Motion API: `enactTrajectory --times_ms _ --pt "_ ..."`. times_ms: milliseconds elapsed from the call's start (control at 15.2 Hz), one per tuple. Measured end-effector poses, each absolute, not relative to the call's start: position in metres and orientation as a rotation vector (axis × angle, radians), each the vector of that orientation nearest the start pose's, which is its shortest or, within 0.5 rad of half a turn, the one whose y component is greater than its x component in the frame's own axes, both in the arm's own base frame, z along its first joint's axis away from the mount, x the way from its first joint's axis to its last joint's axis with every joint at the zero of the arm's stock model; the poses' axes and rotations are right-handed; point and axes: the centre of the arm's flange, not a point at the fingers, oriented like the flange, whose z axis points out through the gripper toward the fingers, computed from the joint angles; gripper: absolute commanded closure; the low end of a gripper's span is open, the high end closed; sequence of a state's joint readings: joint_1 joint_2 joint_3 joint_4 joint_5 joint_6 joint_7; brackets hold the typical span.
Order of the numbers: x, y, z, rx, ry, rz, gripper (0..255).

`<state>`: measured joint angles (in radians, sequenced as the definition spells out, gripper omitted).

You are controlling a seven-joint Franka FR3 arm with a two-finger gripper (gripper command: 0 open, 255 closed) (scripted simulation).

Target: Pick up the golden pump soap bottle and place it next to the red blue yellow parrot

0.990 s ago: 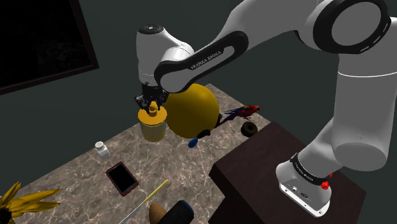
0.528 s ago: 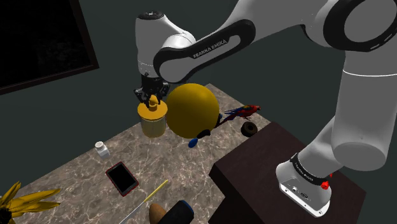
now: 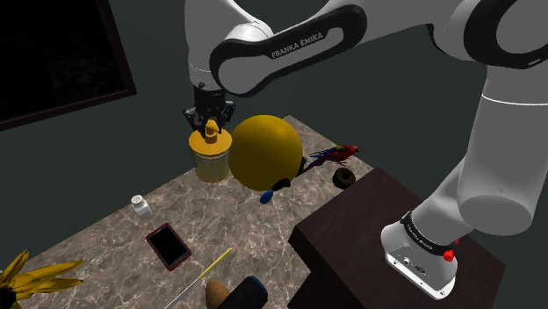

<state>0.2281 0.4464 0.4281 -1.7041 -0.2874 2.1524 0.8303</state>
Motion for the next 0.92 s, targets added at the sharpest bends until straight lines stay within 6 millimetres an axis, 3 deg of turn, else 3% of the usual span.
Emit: enactTrajectory --times_ms 924 --pt "0.551 0.375 0.430 -3.151 0.099 -0.126 255"
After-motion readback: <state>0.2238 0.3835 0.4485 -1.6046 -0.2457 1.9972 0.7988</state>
